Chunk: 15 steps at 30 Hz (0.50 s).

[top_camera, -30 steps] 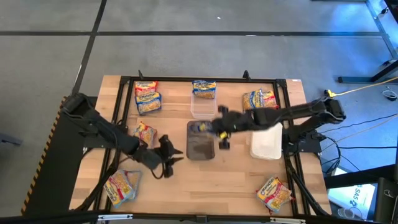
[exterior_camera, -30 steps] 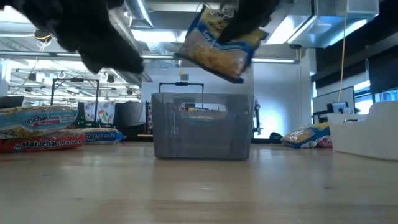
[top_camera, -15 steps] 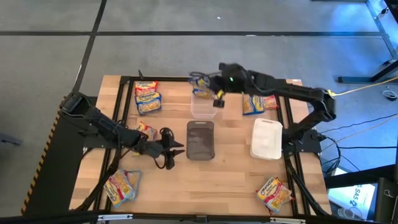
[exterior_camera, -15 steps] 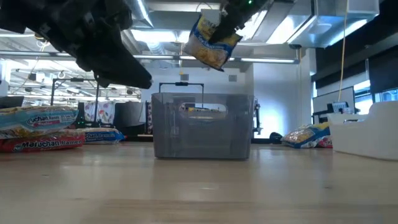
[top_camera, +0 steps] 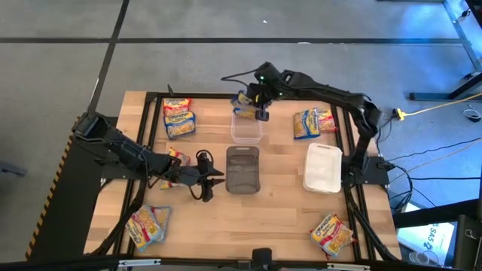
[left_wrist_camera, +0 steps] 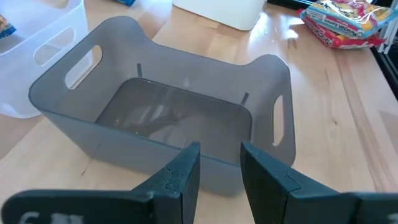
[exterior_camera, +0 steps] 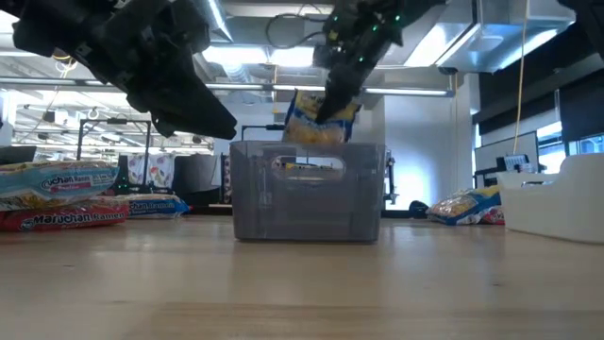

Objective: Sort Maruchan noodles
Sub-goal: Put the blue noodle pack into the transparent bin

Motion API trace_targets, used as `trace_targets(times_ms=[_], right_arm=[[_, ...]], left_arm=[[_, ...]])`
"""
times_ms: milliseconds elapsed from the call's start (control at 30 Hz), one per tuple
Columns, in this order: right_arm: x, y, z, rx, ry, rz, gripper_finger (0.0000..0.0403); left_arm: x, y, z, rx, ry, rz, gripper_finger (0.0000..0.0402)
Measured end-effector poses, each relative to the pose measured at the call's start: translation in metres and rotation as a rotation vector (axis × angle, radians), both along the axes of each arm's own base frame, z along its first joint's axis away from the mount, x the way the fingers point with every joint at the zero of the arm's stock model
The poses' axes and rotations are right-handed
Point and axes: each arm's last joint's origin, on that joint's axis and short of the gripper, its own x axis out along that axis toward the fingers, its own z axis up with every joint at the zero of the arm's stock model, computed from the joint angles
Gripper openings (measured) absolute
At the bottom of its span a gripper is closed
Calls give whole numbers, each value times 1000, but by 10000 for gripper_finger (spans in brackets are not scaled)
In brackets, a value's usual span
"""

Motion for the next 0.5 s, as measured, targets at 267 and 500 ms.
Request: trace_targets(times_ms=[267,500], right_arm=[[13,-6,-31,19,76,25,47],[18,-9,-49,32,120,27,46]], left_arm=[[0,0,0,-2,-2,0,108],[0,0,0,-1,-3,0,108]])
